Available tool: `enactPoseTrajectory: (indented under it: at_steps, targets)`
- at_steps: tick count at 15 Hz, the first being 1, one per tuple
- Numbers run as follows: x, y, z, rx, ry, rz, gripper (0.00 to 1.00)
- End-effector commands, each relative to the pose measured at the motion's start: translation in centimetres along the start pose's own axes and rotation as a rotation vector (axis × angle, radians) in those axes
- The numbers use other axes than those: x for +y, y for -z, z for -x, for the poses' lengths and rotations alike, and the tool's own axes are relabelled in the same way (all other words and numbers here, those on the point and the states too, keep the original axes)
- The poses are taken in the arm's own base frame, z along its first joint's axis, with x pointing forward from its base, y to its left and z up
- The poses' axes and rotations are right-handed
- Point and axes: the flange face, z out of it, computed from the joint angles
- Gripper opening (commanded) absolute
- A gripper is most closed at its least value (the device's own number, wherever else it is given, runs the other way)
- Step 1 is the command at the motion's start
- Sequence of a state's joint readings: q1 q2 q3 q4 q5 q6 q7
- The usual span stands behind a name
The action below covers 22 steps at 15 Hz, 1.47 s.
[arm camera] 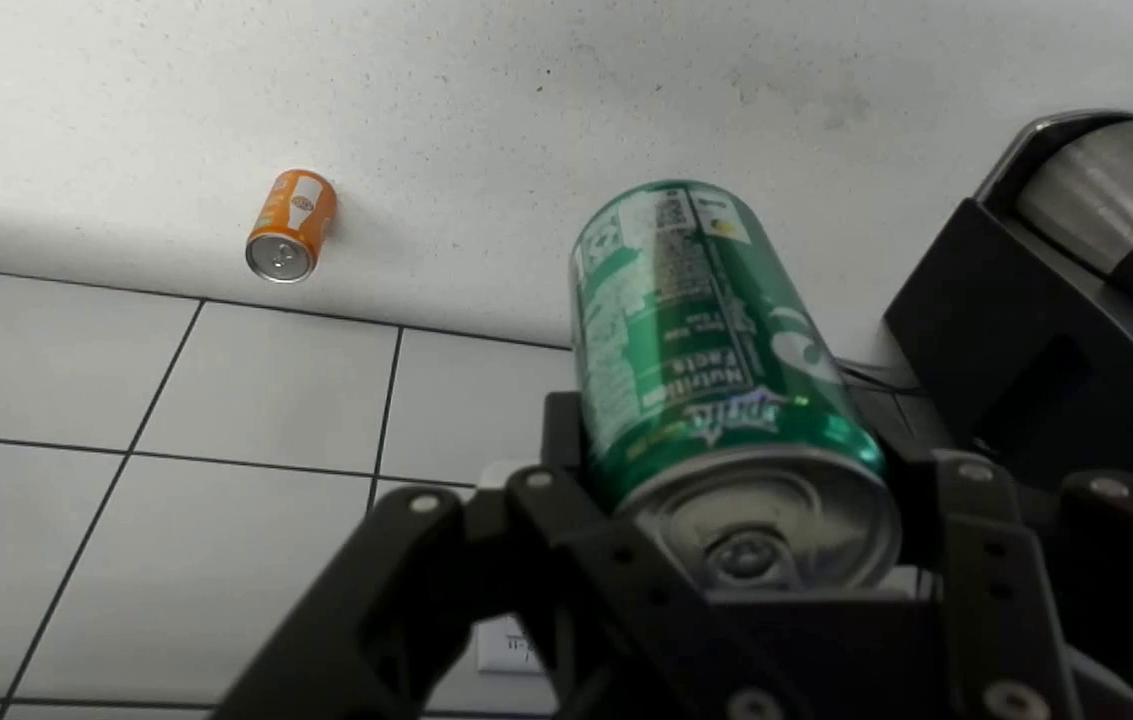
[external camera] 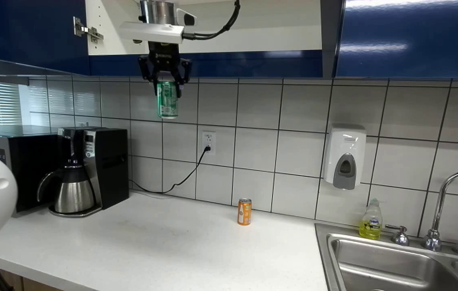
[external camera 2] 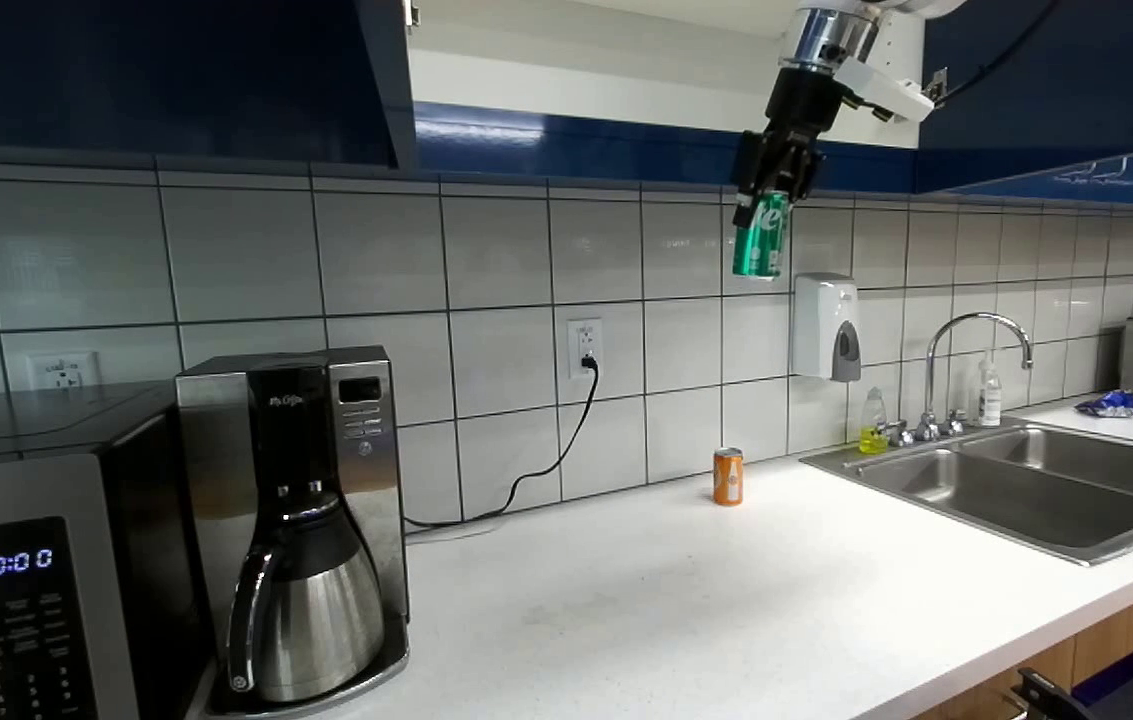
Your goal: Pick up the can of sprite and place it in the center of the cabinet above
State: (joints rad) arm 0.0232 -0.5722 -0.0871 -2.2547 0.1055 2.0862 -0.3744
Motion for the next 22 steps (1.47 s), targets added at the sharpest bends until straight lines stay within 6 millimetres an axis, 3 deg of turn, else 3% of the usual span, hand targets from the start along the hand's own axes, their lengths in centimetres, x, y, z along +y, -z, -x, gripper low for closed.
enactPoseTrajectory:
  at_steps: [1,10,22]
  targets:
    - [-0.4,3.8,-0.9,0.036,-0.024,0.017,0.38]
    - [-0.6,8.7,-3.1,0.131,-0.048,0.041,0.38]
    - [-1.6,11.9,-6.6,0.195,-0.084,0.045,0.38]
